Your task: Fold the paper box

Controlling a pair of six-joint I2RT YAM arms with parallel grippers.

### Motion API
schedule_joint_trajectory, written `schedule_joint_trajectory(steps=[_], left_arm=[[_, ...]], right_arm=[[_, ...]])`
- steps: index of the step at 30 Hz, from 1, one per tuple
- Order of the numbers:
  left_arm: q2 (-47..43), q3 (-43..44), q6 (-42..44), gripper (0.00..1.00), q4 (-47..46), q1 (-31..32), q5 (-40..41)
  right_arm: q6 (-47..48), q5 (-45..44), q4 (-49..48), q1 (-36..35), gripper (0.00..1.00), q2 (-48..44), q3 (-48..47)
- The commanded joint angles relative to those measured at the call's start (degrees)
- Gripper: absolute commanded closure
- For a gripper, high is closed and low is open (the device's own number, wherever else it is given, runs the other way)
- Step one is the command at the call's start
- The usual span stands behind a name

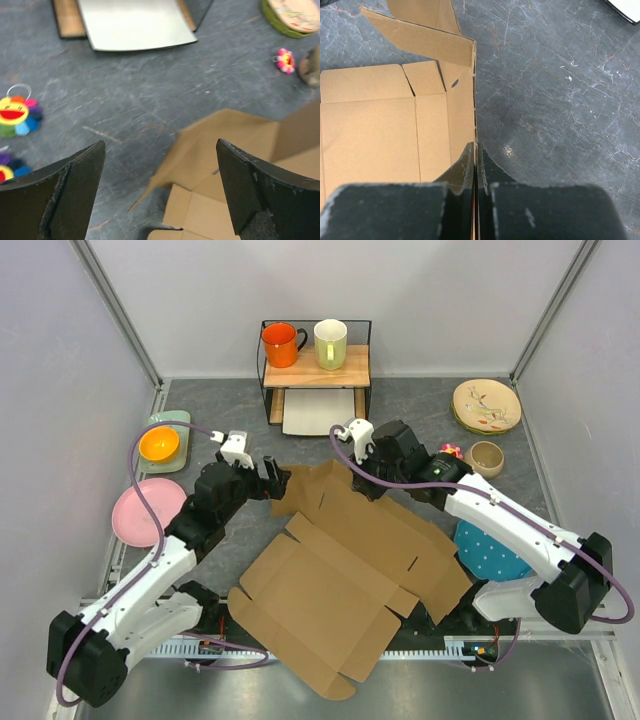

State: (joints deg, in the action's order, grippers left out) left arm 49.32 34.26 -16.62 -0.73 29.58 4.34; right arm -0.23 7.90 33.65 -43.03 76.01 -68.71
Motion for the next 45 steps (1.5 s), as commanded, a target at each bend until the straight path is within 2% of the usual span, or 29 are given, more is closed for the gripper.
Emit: schedule_joint_trajectory(steps=[1,7,10,11,16,23,26,31,37,39,45], left_arm=[[1.2,-1.3,-4.9,0.0,-1.5,-5.4,-3.7],[4.6,-1.7,-3.3,0.02,-3.7,-7.3,-11.5],[4.3,-3.8,-3.8,0.13,-7.7,-7.3,-18.4],[4.3,-4.3,-5.1,0.2,-8.7,-7.3,-19.8],[3.8,-6.6,-7.5,0.36,-13.5,-7.1,-29.1],[-1.9,-8.9,-8.0,0.69,-14.4,-7.0,-30.8],[-2.7,-11.1,-10.2,0.77,-19.0,-6.4,-30.7],[-0.2,-12.0,-11.8,0.77,-24.8,-3.9,-28.0],[3.5,-10.4,-11.7,0.77,-27.0,-2.6,-27.5],[2.5,-10.2,-11.3,0.71,-26.0,-2.6,-26.1],[-3.3,-12.9,-8.9,0.69,-24.2,-2.6,-22.3]], right_arm=[[-0.2,1.0,-1.2,-0.3,1.0,-2.7,-0.6],[-0.1,0.7,-1.0,-0.3,1.0,-3.6,0.0],[-0.1,0.4,-0.9,-0.3,1.0,-4.0,0.3],[-0.1,0.3,-1.0,-0.4,1.0,-4.3,0.3],[-0.1,-0.3,-0.7,-0.3,1.0,-4.1,0.2],[-0.2,-4.4,-1.0,-0.5,1.0,-3.1,-1.4],[2.2,-9.6,-1.9,-1.1,1.0,-2.2,-2.3],[6.4,-21.8,-3.2,-2.8,1.0,0.4,-4.2],[9.1,-28.6,-4.9,-5.2,1.0,1.5,-4.1],[10.0,-30.6,-5.1,-5.8,1.0,1.7,-4.1],[13.2,-39.0,-7.9,-9.2,1.0,2.7,-2.7]])
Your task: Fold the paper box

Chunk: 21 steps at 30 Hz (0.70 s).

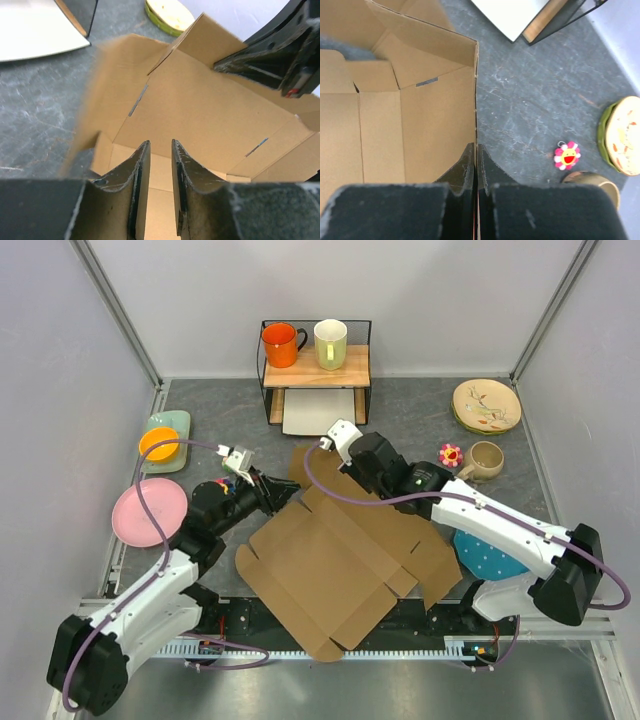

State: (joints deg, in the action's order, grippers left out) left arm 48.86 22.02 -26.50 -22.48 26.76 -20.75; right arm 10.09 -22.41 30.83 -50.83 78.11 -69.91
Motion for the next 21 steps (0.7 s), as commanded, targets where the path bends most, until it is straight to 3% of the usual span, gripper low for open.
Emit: schedule_joint_trajectory(steps=[1,6,12,13,16,21], left_arm=[[-2.5,-0.7,0.9,0.69,-2.4,0.2,2.3],[-1.8,0.1,0.6,0.58,0.5,0.2,4.0],[-7.7,-0.9,3.6,0.37,3.0,0.0,18.8],[-7.6,-0.8,4.2,0.27,2.7,0.0,19.3],[-4.5,0.6,6.3,0.13,2.0,0.0,19.3],[1.6,1.8,8.1,0.1,-0.6,0.0,17.1]], right_arm=[[3.0,-9.0,-5.7,-1.6,1.0,0.6,-1.2],[5.5,-9.4,-7.7,-2.9,1.0,-0.2,0.5],[9.5,-6.9,-7.4,-4.3,1.0,-2.2,2.0],[9.9,-6.0,-7.1,-4.7,1.0,-2.6,2.5],[10.0,-3.0,-5.9,-4.9,1.0,-3.7,2.9],[9.5,-1.7,-3.7,-5.4,1.0,-4.4,3.8]])
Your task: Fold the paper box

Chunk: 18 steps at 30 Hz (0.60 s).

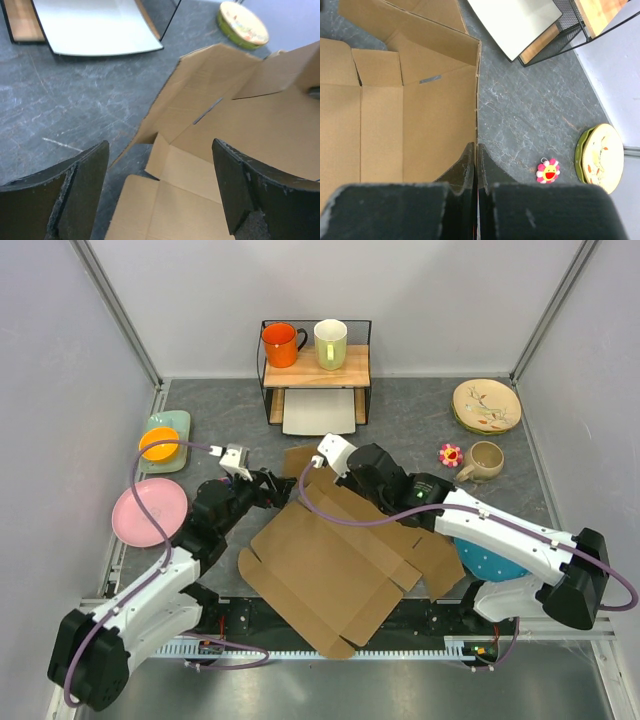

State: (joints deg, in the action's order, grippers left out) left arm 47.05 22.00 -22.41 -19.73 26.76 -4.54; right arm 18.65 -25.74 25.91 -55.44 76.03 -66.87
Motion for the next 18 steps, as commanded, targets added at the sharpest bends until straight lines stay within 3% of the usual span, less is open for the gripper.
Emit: schedule_joint_trajectory(steps=[1,12,15,18], left_arm=[[4.0,1.7,4.1,0.09,-4.7,0.0,0.5],[17.2,1.4,10.5,0.12,-16.5,-0.6,-6.3],[19.9,3.0,10.8,0.19,-16.1,-0.6,-8.4],[21.4,2.9,9.8,0.33,-17.1,-0.6,-10.0]], right_arm=[[0.9,1.7,1.3,-0.9,1.0,-2.4,1.0],[0.4,1.7,3.5,-1.9,1.0,-1.6,0.3],[0.3,1.8,3.8,-2.0,1.0,-1.1,-0.1],[0.3,1.5,3.7,-2.0,1.0,-0.6,-0.2]])
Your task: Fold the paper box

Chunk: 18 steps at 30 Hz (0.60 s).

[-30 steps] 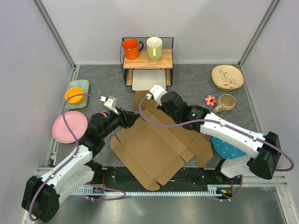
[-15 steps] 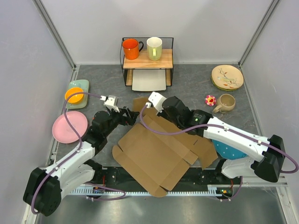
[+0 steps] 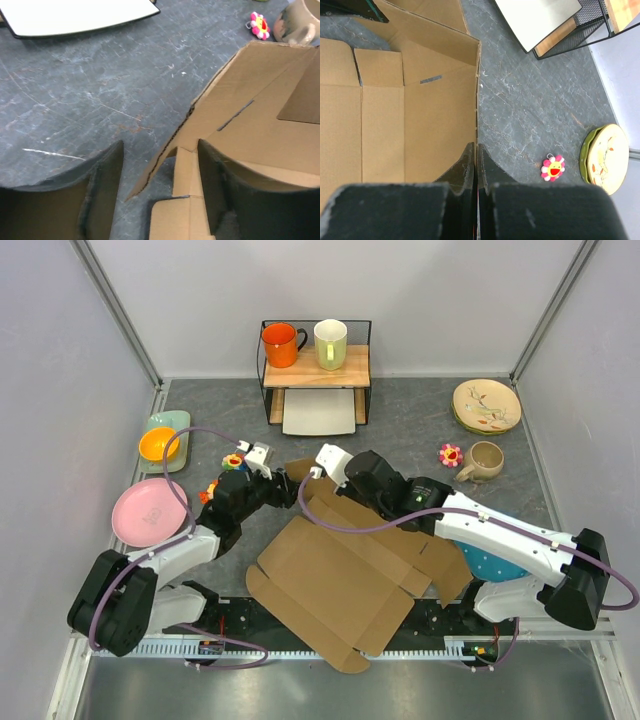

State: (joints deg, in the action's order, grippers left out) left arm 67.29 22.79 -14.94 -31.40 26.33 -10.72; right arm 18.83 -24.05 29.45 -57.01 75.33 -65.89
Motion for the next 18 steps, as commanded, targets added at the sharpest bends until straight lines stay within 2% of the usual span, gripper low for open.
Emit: schedule_joint_trajectory(steps=[1,4,7,12,18], left_arm=[[1.3,1.8,1.9,0.45,-5.7,-0.2,-4.3],[0.6,0.9,0.0,0.65,-6.9,-0.1,-6.7],[-0.8,0.0,-2.2,0.74,-8.2,-0.1,-9.1],[-3.7,-0.5,-5.6,0.83,-7.1,0.0,-12.1],[-6.4,-2.2,-10.0,0.86,-5.5,0.8,-12.4]], right_arm=[[0.2,-0.8,0.3,-0.6,1.0,0.3,-1.1],[0.3,-2.7,-0.6,-0.7,1.0,1.0,-0.6],[0.5,-6.6,-1.9,-1.3,1.0,1.7,-0.2],[0.1,-11.9,-4.5,-1.8,1.0,2.5,0.8],[-0.5,-18.1,-7.9,-3.9,1.0,2.4,3.5]])
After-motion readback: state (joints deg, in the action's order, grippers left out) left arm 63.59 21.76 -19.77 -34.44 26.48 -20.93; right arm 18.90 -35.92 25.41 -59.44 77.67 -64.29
